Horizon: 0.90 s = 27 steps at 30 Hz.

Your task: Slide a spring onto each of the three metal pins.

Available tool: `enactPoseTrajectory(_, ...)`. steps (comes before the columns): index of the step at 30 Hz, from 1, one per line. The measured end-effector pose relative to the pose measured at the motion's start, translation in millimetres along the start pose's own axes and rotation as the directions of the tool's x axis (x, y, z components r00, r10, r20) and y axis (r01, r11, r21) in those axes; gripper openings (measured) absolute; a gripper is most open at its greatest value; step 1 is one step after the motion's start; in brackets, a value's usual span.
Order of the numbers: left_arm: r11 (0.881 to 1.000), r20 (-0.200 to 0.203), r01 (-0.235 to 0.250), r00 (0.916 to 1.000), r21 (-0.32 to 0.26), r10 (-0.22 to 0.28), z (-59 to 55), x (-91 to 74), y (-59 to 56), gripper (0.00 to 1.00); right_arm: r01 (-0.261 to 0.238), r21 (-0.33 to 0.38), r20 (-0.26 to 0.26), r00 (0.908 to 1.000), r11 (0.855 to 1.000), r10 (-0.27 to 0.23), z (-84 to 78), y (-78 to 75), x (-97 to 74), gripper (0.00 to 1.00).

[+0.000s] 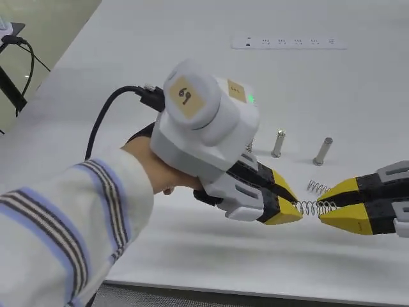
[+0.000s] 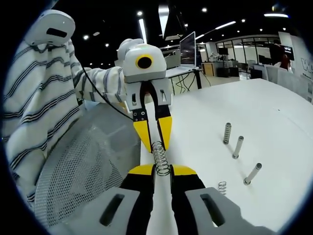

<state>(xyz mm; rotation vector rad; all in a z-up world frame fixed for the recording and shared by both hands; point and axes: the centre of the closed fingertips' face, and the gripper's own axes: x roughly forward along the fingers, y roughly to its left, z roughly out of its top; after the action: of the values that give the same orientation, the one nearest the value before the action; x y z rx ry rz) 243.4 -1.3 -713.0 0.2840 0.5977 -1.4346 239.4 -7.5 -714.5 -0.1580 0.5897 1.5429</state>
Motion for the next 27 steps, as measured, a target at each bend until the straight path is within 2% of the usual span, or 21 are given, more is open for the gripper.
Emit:
enactPoseTrajectory(7,1.0,0.01,-0.003,0.9999,-0.025,0.003,-5.4,2.1,-2.2,0.03,-0.033,0.048,-0.024,0.9991,0.998,0.035,-4.4,1.7,2.5,0.09)
enactPoseTrajectory(12,0.999,0.025,-0.011,0.9996,-0.038,0.012,-7.5,3.1,-4.2,0.03,-0.046,0.035,-0.046,0.9978,0.998,0.048,-6.2,4.2,2.4,0.09)
enactPoseTrajectory(19,0.999,0.035,-0.026,0.999,-0.041,0.027,-9.9,5.8,-10.8,0.03,-0.061,-0.01,-0.104,0.9927,0.998,0.06,-5.2,9.6,1.5,0.09)
enactPoseTrajectory(23,0.998,0.044,-0.038,0.9983,-0.053,0.04,-11.1,7.1,-13.3,0.03,-0.069,-0.049,-0.165,0.9844,0.996,0.06,-6.9,11.2,2.3,0.09)
enactPoseTrajectory(27,0.997,0.039,-0.053,0.9977,-0.056,0.055,-14.8,9.2,-14.8,0.03,-0.082,-0.078,-0.204,0.9768,0.994,0.065,-6.0,9.5,2.6,0.09)
